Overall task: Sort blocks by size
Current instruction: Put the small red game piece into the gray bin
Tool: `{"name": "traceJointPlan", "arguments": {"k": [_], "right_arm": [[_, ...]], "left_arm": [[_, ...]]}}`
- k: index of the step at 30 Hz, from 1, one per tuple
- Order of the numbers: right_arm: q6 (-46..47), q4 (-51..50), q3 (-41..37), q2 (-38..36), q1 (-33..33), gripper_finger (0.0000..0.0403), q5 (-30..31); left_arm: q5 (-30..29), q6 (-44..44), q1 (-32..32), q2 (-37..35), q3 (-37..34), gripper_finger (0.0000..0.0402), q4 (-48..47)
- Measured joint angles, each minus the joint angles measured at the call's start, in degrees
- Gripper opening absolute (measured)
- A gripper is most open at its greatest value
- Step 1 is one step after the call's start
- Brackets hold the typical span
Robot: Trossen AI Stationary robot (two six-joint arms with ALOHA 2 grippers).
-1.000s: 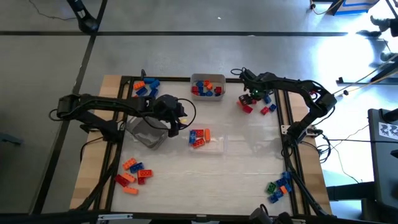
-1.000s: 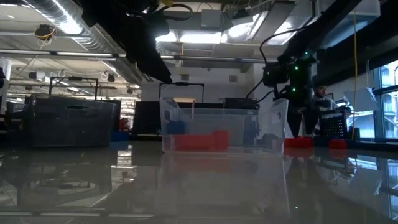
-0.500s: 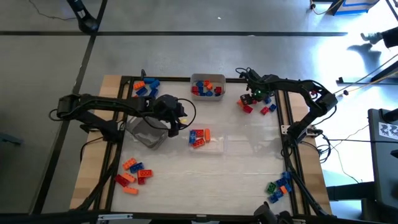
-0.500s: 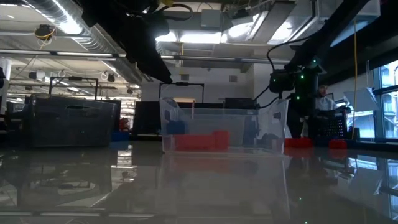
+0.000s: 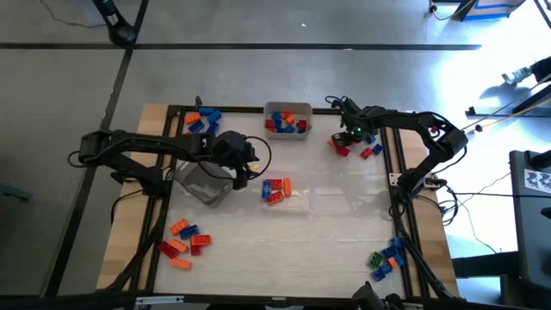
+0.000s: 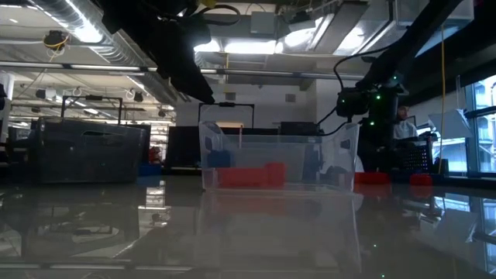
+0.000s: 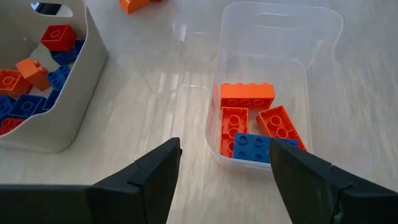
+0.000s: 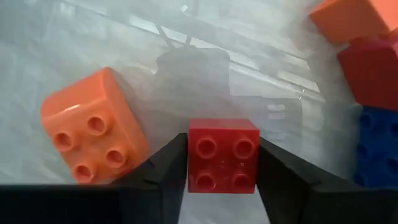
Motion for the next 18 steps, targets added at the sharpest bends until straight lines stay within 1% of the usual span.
{"name": "traceJointPlan", "arguments": {"k": [4,8,13,18], "right_arm": [[-2.9,0.2,0.0,0.0,0.0,0.0142,0.0],[-4.9,-0.2,0.7,0.0,0.0,0.0141,0.0],[-6.6,-2.4,4.4,-1.8,0.0,0.0152,0.3],[-8.7,-3.6,7.9,-4.0,0.0,0.0143,-0.1]], "left_arm": [[0.0,0.0,0.0,0.0,0.0,0.0232,0.0],[0.0,0.1,0.0,0.0,0.0,0.0232,0.0],[0.0,0.1,0.0,0.0,0.0,0.0232,0.0],[0.0,0.1,0.0,0.0,0.0,0.0232,0.0]]}}
